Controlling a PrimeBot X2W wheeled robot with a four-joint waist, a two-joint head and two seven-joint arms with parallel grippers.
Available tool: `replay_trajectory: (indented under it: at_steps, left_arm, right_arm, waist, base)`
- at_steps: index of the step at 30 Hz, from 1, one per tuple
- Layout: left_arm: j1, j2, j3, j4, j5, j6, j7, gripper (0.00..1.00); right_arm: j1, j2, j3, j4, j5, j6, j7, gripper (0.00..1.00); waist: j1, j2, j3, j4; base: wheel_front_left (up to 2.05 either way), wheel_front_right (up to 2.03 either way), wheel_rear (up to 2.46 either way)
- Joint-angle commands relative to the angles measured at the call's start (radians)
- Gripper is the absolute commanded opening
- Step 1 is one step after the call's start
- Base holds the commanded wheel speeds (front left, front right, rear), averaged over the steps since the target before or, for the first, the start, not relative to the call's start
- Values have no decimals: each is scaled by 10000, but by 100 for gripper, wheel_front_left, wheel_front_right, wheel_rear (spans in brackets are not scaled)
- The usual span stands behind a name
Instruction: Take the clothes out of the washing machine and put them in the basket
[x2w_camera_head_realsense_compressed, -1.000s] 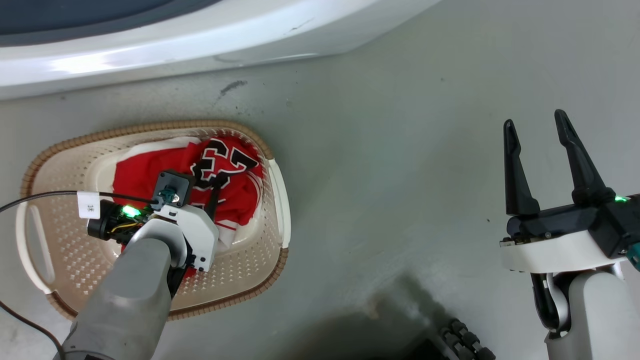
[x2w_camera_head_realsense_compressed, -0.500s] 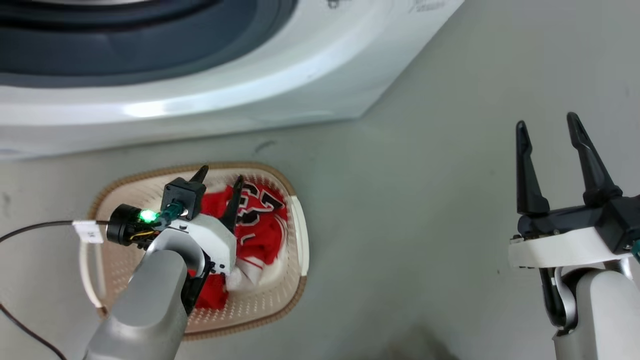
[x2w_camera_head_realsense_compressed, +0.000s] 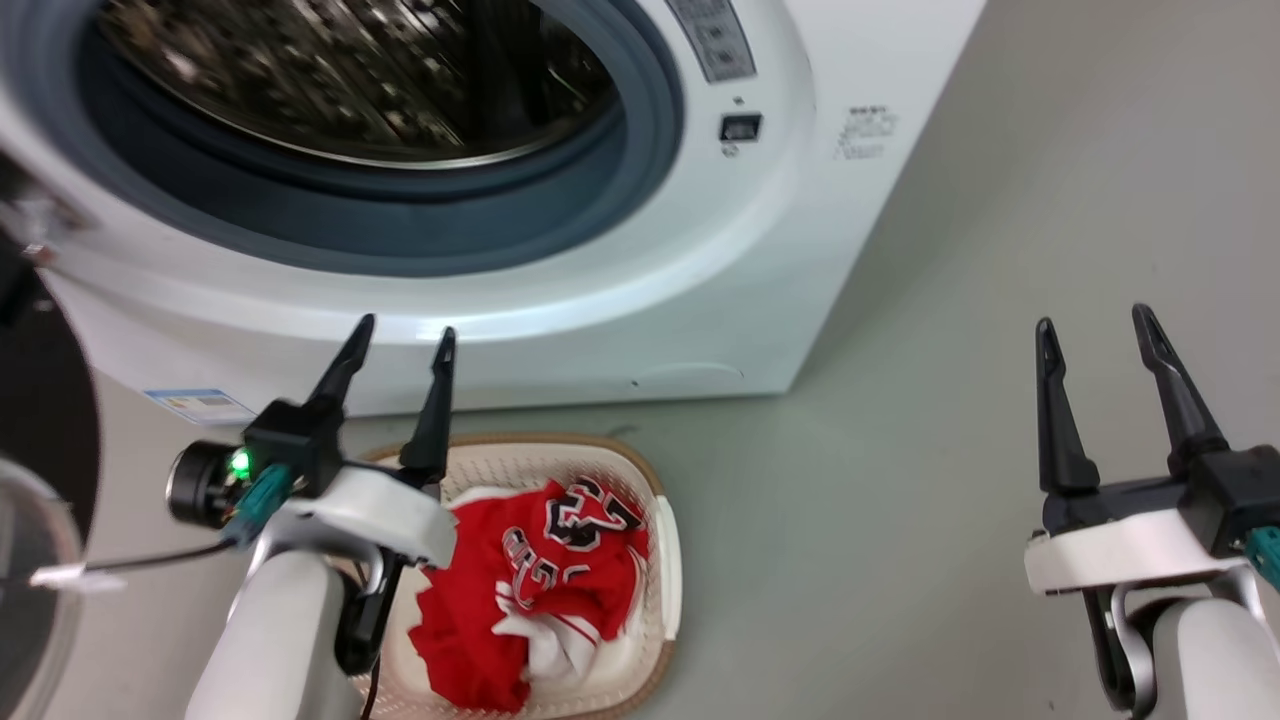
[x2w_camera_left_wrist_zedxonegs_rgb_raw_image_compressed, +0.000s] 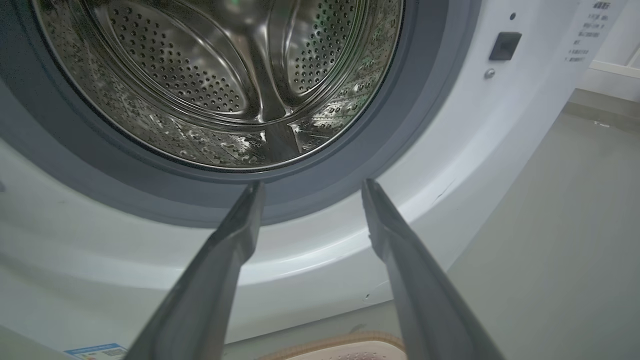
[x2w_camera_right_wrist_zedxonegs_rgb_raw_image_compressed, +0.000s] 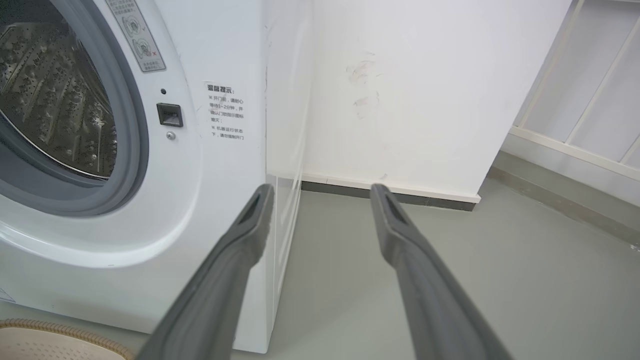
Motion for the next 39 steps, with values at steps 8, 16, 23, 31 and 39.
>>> replay_trajectory:
  at_steps: [8, 16, 23, 31, 39]
  left_arm:
    - [1753, -647, 1489, -1761, 409, 88, -26, 100]
    - [3673, -1370, 2199, -2816, 979, 189, -26, 100]
    - [4498, -1545, 2172, -3038, 1484, 376, -26, 100]
    - [4596, -1623, 2131, -3076, 1672, 468, -26, 100]
    - [4437, -1649, 2097, -2986, 1806, 503, -26, 100]
  right_arm:
    - [840, 6, -70, -66, -8, -13, -20, 100]
    - [1906, 6, 18, -313, 396, -13, -20, 100]
    - [2379, 6, 184, -360, 580, -13, -20, 100]
    - [2485, 6, 274, -406, 610, -13, -20, 100]
    - [2386, 6, 333, -399, 566, -13, -20, 100]
  waist:
    - [2, -1, -1619, 866]
    - [2, -1, -2650, 950]
    - [2, -1, -3103, 813]
    - [2, -1, -3175, 749]
    - [2, -1, -3136, 703]
  base:
    - [0, 0, 0]
    - [0, 0, 0]
    - [0, 0, 0]
    - [0, 0, 0]
    - [0, 0, 0]
